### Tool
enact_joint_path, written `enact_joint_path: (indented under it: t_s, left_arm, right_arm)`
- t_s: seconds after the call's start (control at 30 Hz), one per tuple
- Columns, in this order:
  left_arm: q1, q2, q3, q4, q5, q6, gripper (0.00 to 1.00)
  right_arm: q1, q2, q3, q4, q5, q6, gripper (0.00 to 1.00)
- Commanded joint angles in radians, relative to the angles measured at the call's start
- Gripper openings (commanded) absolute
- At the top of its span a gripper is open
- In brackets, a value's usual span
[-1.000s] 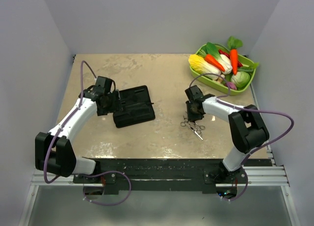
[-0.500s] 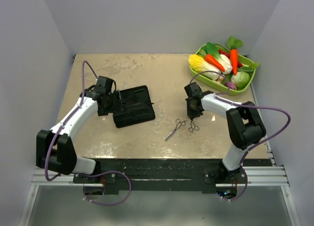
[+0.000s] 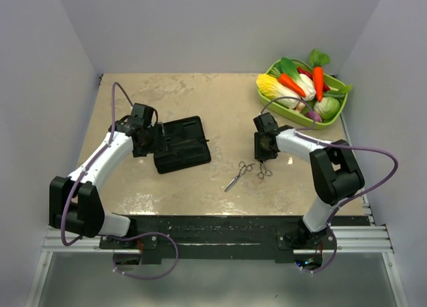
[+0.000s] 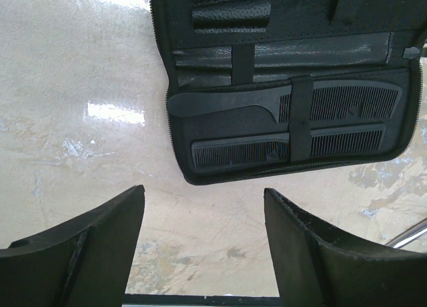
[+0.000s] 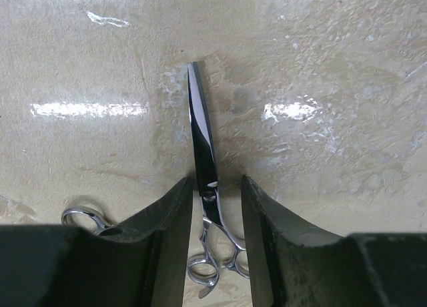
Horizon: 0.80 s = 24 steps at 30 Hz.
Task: Sort the hair-cutting tools
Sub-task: Pick up the scissors from the center of the board.
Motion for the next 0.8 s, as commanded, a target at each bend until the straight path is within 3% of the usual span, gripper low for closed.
enact_joint_path:
  t_s: [0.0, 0.77]
  left_arm:
    - [0.008, -0.012, 0.033, 0.029, -0.003, 0.017, 0.77]
    - [0.008, 0.014, 0.033, 0.053, 0.027, 0.006, 0.77]
  right_arm:
    - [-0.001, 0.02, -0.091, -0.062, -0.003, 0.021, 0.38]
    - [0.026, -0.015, -0.134, -0.071, -0.056, 0.045, 0.32]
